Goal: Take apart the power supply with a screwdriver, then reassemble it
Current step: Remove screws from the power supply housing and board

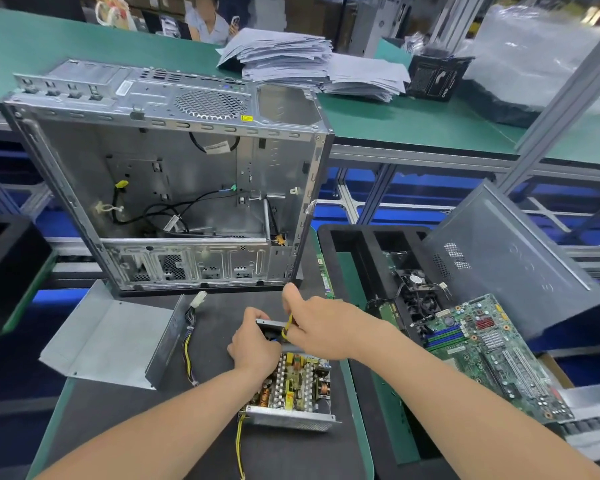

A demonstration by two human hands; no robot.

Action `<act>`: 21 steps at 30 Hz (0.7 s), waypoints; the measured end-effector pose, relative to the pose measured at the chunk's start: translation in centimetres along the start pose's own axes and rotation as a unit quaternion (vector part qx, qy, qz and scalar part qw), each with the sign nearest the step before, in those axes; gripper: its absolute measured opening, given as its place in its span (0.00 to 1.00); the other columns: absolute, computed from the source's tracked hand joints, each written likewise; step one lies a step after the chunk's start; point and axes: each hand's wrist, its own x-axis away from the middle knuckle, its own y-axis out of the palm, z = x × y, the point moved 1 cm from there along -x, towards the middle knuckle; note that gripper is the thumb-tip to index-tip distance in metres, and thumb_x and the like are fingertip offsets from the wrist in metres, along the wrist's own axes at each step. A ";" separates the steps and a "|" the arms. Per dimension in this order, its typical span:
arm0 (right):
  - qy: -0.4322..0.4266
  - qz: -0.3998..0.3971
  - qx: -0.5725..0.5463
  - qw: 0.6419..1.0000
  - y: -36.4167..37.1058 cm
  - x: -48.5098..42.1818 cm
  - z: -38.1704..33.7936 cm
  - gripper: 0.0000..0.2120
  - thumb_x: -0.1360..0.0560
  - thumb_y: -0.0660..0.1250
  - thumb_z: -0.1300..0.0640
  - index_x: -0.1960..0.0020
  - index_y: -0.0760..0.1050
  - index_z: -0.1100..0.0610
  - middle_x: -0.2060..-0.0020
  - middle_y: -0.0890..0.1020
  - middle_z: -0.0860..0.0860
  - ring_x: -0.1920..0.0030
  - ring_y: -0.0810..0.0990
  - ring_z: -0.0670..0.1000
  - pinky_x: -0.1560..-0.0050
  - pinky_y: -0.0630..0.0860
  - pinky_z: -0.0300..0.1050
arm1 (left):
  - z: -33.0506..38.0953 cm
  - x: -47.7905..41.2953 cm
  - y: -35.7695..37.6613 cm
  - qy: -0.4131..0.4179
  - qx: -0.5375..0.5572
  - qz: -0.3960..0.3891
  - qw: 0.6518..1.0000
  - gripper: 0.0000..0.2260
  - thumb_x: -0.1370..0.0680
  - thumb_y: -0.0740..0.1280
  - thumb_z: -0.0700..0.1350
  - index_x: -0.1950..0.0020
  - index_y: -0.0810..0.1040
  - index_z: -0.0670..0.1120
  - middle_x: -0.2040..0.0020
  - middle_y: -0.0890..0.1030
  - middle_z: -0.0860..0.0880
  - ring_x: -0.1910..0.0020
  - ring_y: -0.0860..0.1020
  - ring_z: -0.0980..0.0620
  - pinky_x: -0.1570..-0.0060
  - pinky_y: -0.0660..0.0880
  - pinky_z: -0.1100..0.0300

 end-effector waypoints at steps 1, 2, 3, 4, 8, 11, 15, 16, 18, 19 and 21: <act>-0.003 -0.004 -0.037 0.999 0.0 0.0 0.1 0.07 0.15 0.56 0.52 0.44 0.58 0.52 0.66 0.76 0.54 0.70 0.72 0.56 0.69 0.67 0.50 | 0.0 0.0 -0.1 -0.001 -0.002 -0.001 1.000 0.16 0.26 0.71 0.33 0.46 0.71 0.49 0.53 0.82 0.49 0.48 0.77 0.42 0.41 0.71 0.48; -0.006 0.006 -0.032 0.999 0.1 -0.1 0.0 0.07 0.14 0.56 0.52 0.45 0.58 0.53 0.67 0.75 0.53 0.70 0.72 0.55 0.70 0.66 0.49 | 0.0 0.0 -0.1 -0.001 -0.004 -0.002 1.000 0.16 0.26 0.71 0.33 0.46 0.71 0.49 0.53 0.82 0.49 0.47 0.77 0.42 0.41 0.71 0.48; 0.003 0.021 -0.007 1.000 0.3 -0.3 0.0 0.09 0.13 0.55 0.50 0.45 0.59 0.54 0.67 0.74 0.53 0.70 0.72 0.55 0.71 0.65 0.49 | 0.0 0.0 -0.1 -0.001 -0.005 -0.003 1.000 0.16 0.26 0.71 0.33 0.46 0.71 0.49 0.53 0.82 0.49 0.47 0.77 0.42 0.41 0.72 0.47; 0.019 0.039 0.032 0.999 0.3 -0.4 -0.1 0.11 0.12 0.54 0.47 0.44 0.60 0.55 0.66 0.72 0.52 0.69 0.74 0.55 0.71 0.64 0.48 | 0.0 0.0 -0.1 0.000 -0.006 -0.005 1.000 0.16 0.26 0.71 0.33 0.46 0.71 0.49 0.53 0.81 0.49 0.47 0.77 0.42 0.41 0.72 0.47; 0.010 0.063 0.205 0.977 0.8 -0.9 -0.1 0.10 0.12 0.54 0.47 0.36 0.66 0.52 0.60 0.75 0.54 0.58 0.81 0.59 0.68 0.66 0.48 | 0.0 0.0 -0.3 0.007 -0.009 -0.013 1.000 0.15 0.26 0.72 0.35 0.46 0.71 0.48 0.53 0.81 0.49 0.47 0.77 0.42 0.42 0.73 0.46; -0.001 0.017 -0.011 1.000 0.5 -0.6 0.3 0.09 0.14 0.55 0.47 0.44 0.59 0.52 0.64 0.77 0.54 0.68 0.75 0.57 0.69 0.67 0.49 | -0.1 0.0 -0.4 0.015 -0.010 -0.015 1.000 0.14 0.26 0.71 0.35 0.47 0.70 0.47 0.53 0.81 0.48 0.48 0.78 0.41 0.42 0.73 0.46; 0.017 0.058 0.037 0.998 0.7 -0.8 0.2 0.14 0.13 0.54 0.43 0.46 0.61 0.55 0.66 0.74 0.51 0.68 0.74 0.56 0.71 0.62 0.47 | -0.5 -0.5 -0.8 0.015 -0.006 -0.056 0.998 0.14 0.27 0.73 0.36 0.47 0.73 0.48 0.51 0.82 0.48 0.48 0.78 0.44 0.42 0.75 0.47; 0.035 0.086 0.110 0.990 0.7 -1.1 0.3 0.19 0.13 0.52 0.39 0.47 0.65 0.56 0.65 0.73 0.51 0.66 0.76 0.58 0.70 0.61 0.47 | -0.5 -0.6 -1.1 0.008 -0.001 -0.086 0.996 0.14 0.27 0.73 0.37 0.47 0.74 0.49 0.51 0.82 0.49 0.49 0.79 0.45 0.46 0.76 0.50; 0.039 0.114 0.209 0.970 0.8 -1.1 0.2 0.30 0.14 0.44 0.35 0.48 0.73 0.57 0.65 0.73 0.52 0.63 0.78 0.59 0.69 0.62 0.46 | -0.3 -1.1 -2.0 -0.021 0.060 -0.168 0.984 0.14 0.28 0.72 0.36 0.46 0.76 0.49 0.51 0.83 0.47 0.54 0.79 0.48 0.55 0.75 0.56; 0.029 0.111 0.210 0.971 0.9 -1.0 0.2 0.32 0.15 0.41 0.34 0.46 0.74 0.56 0.64 0.73 0.52 0.63 0.78 0.59 0.68 0.62 0.46 | -0.1 -1.5 -2.6 -0.039 0.104 -0.208 0.972 0.15 0.29 0.71 0.35 0.46 0.78 0.48 0.51 0.82 0.45 0.55 0.78 0.48 0.55 0.74 0.56; 0.007 0.083 0.089 0.993 0.9 -1.0 0.6 0.22 0.15 0.45 0.38 0.41 0.67 0.54 0.63 0.75 0.52 0.65 0.75 0.58 0.68 0.65 0.48 | -0.2 -2.6 -3.9 -0.060 0.157 -0.267 0.949 0.21 0.32 0.65 0.31 0.43 0.81 0.46 0.53 0.82 0.44 0.53 0.75 0.47 0.53 0.72 0.56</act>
